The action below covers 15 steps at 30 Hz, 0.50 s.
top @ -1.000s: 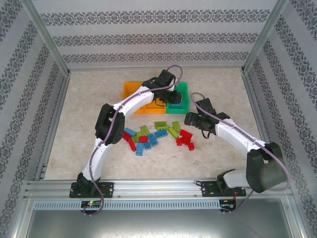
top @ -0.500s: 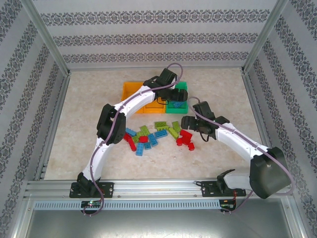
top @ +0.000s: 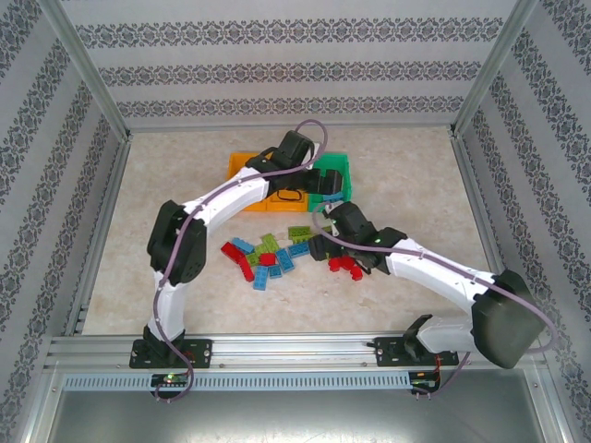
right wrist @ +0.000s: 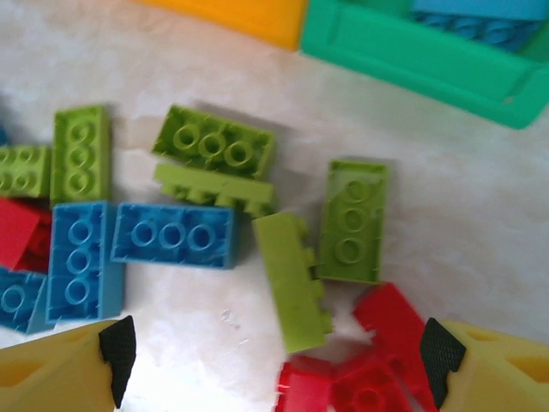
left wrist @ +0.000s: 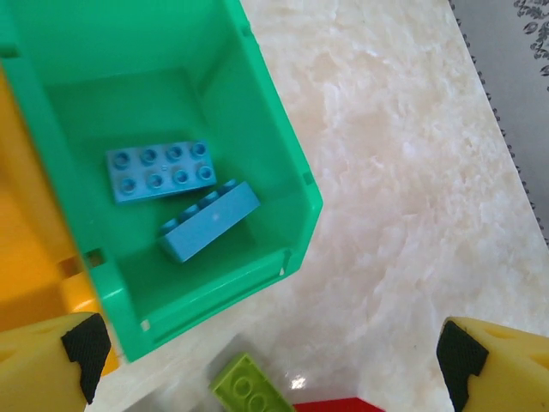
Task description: Sort the legos into containers by color
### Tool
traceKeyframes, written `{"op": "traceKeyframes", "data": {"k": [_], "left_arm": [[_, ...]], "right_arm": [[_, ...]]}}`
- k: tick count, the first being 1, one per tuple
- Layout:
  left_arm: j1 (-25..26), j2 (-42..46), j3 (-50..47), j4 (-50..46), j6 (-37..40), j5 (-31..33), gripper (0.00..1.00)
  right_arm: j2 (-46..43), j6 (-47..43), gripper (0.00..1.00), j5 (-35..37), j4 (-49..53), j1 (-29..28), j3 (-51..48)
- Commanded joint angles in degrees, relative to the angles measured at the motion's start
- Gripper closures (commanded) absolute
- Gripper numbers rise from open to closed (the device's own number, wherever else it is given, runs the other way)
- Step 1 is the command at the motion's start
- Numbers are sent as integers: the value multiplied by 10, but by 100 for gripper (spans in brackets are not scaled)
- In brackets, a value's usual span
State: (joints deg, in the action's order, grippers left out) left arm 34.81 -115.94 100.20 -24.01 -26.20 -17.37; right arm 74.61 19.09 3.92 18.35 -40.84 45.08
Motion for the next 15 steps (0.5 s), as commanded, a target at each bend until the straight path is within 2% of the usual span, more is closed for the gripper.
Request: {"op": "traceKeyframes", "data": {"k": [1,7,15], "left_arm": [[3,58,-52,46,42,66,0],[-2,124,-140,64,61,138,1],[-35,188,-243,111,33,129,1]], "right_arm": [[35,-3,13,13,3,-52,21],[103,29,15,11,-2,-113,39],[183,42,16,19,-8,-151,80]]}}
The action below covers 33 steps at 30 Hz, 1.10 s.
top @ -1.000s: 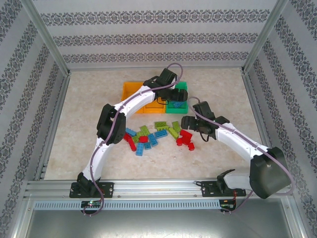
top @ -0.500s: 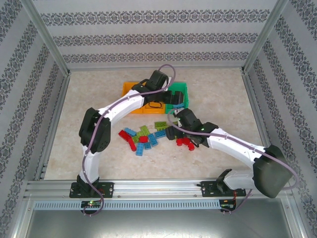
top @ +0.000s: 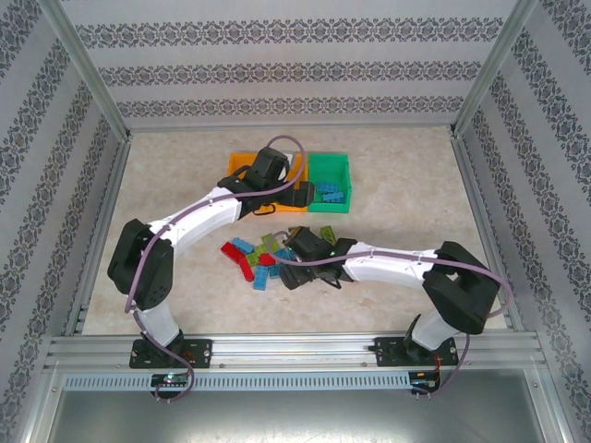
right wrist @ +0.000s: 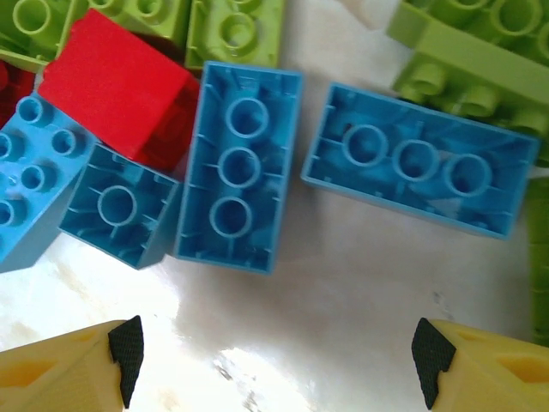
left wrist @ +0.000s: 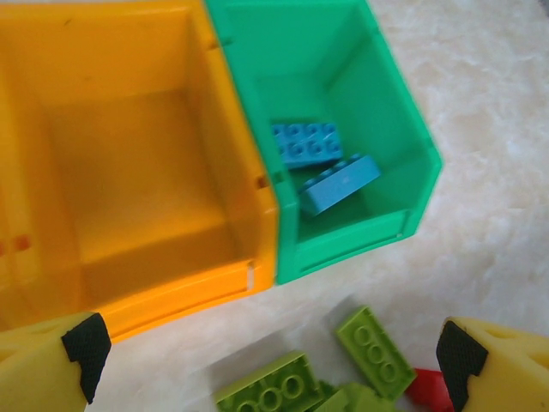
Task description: Sort the legos into containers by color
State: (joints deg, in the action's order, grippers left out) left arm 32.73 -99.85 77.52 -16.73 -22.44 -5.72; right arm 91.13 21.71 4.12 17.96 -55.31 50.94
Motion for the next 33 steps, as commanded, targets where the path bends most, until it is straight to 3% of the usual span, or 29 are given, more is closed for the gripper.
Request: {"op": "traceKeyframes", "data": {"k": [1,13,27,33], "left_arm": [[-16,31,-20,35,-3,12,1],[-25,63,-63,36,-1,27,1],[-26,68,-77,36,-6,23,1],[-27,65,-78,39,-10,17,1]], "right_arm": [[26,17,16,19,-5,-6,24],[89,13,25,21,5,-6,67],[81,8,41,29,5,2,46],[100,-9,41,18,6,3,65]]}}
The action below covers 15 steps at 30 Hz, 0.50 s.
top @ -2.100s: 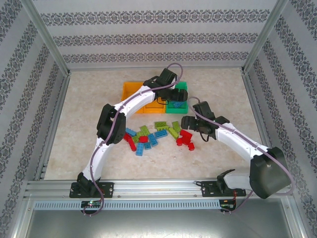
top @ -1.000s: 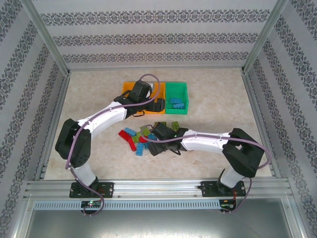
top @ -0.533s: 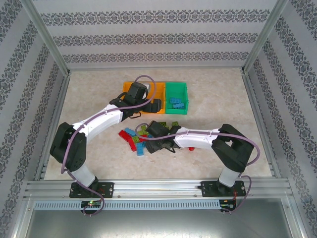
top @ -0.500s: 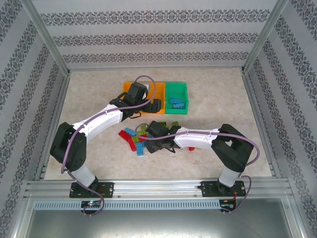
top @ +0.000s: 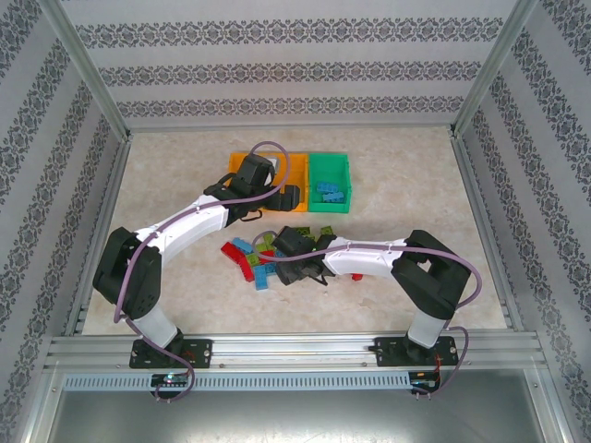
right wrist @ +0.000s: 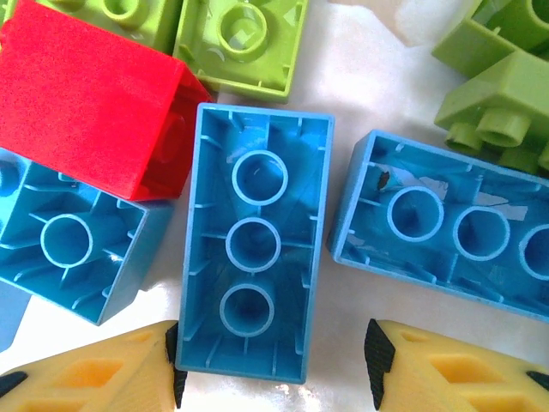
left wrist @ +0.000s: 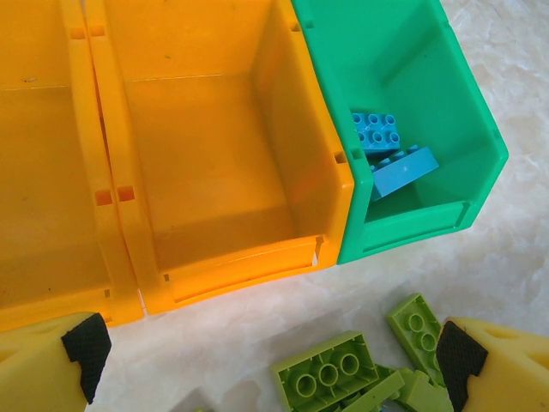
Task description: Sort the legos into containers by color
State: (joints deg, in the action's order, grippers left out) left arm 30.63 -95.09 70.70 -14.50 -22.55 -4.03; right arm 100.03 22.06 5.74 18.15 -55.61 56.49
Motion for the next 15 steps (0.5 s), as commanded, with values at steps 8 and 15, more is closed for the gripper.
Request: {"op": "traceKeyframes", "data": {"k": [8,15], "left_arm": [[-6,29,-20,11,-4,13,1],[-7,35,-22,12,-10,16,1]], "right_arm": [[37,-13,53,1,18,6,26],[-13,-20,72,3,12,6,-6]]}}
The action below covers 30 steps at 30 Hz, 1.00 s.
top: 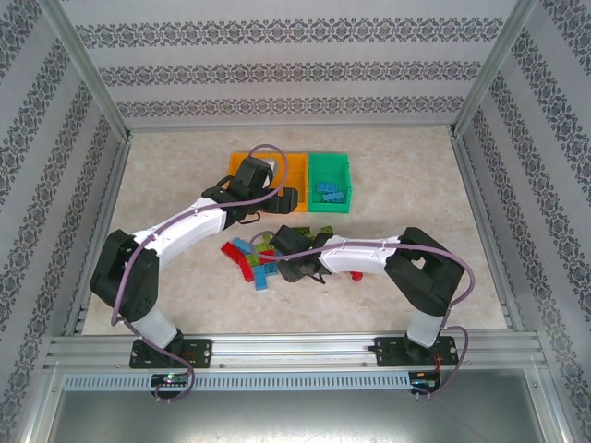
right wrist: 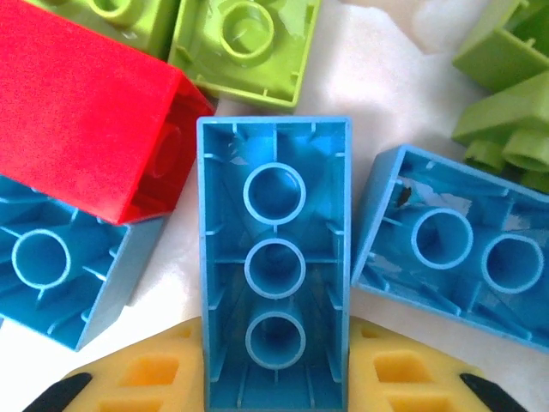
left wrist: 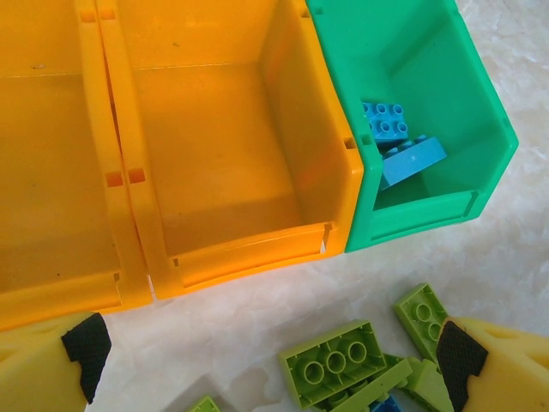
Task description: Sort the legos into containers by color
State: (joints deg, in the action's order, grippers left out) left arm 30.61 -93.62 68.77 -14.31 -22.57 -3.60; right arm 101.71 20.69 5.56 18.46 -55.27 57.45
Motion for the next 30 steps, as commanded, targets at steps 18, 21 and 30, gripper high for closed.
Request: {"op": "traceKeyframes", "data": {"k": [18,21,30], "left_arm": [[-13,45,-30,-11,-10,41,1],[-16,51,-38,-13,-11,46,1],[-17,60,-48,-21,-13,60,1]], "right_arm": [[-201,6,76,-79,-45,134,-93],[-204,21,77,-98,-51,184,-76],[-124,80,78,-74,-8,264,28]]}}
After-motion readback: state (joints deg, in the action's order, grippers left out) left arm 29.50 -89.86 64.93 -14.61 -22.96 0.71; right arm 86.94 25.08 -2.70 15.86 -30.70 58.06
